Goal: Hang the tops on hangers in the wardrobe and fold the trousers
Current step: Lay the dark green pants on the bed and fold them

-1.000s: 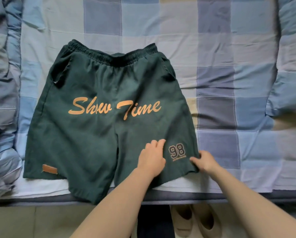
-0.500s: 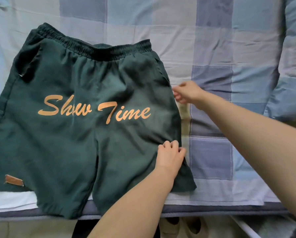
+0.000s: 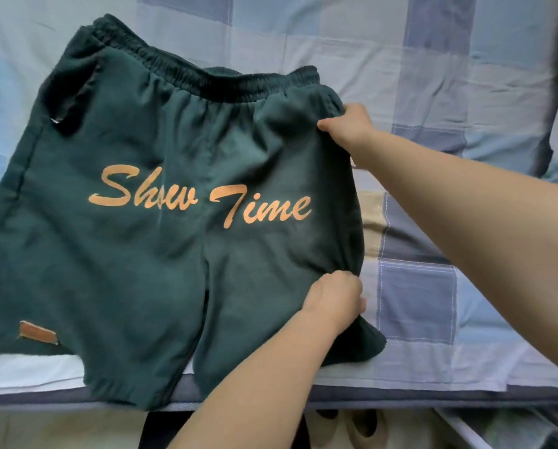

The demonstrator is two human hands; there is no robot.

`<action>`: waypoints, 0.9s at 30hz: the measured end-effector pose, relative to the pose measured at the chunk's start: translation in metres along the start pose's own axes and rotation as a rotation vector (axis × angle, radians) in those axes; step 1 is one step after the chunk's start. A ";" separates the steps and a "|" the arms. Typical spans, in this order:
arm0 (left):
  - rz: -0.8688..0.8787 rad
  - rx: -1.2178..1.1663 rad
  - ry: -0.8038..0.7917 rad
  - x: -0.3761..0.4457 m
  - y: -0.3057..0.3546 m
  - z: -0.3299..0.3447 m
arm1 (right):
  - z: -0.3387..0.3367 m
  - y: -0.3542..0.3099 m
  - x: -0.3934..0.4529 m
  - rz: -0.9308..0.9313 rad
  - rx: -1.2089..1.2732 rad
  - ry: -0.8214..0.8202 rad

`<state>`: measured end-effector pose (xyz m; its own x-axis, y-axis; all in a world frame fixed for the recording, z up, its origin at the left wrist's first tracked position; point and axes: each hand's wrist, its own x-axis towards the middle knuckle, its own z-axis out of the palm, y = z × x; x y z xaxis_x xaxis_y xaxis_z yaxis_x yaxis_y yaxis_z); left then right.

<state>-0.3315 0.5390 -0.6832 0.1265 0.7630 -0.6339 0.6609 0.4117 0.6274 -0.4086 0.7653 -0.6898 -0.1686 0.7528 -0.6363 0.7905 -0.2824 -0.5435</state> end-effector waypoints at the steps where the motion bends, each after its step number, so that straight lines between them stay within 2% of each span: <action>1: 0.025 -0.109 -0.014 -0.012 -0.011 -0.008 | 0.001 -0.007 -0.004 0.012 0.041 0.020; 3: 0.055 -0.266 -0.046 -0.041 -0.038 -0.025 | 0.005 -0.019 -0.012 0.024 0.093 0.061; 6: 0.002 -0.381 -0.087 -0.089 -0.086 -0.052 | 0.018 -0.039 -0.031 0.053 0.173 0.085; 12: -0.112 -0.447 0.042 -0.186 -0.202 -0.116 | 0.074 -0.099 -0.067 -0.058 0.260 0.159; 17: -0.311 -0.498 0.177 -0.252 -0.298 -0.151 | 0.149 -0.168 -0.086 -0.145 0.206 0.089; 22: -0.642 -0.414 0.360 -0.280 -0.359 -0.144 | 0.226 -0.216 -0.099 -0.203 0.063 -0.028; 27: -0.771 -0.347 0.159 -0.286 -0.381 -0.140 | 0.271 -0.247 -0.087 -0.228 -0.030 -0.011</action>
<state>-0.7231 0.2335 -0.6782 -0.3871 0.2572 -0.8855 0.2531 0.9531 0.1662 -0.7489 0.6079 -0.6484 -0.3513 0.7887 -0.5046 0.7484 -0.0873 -0.6575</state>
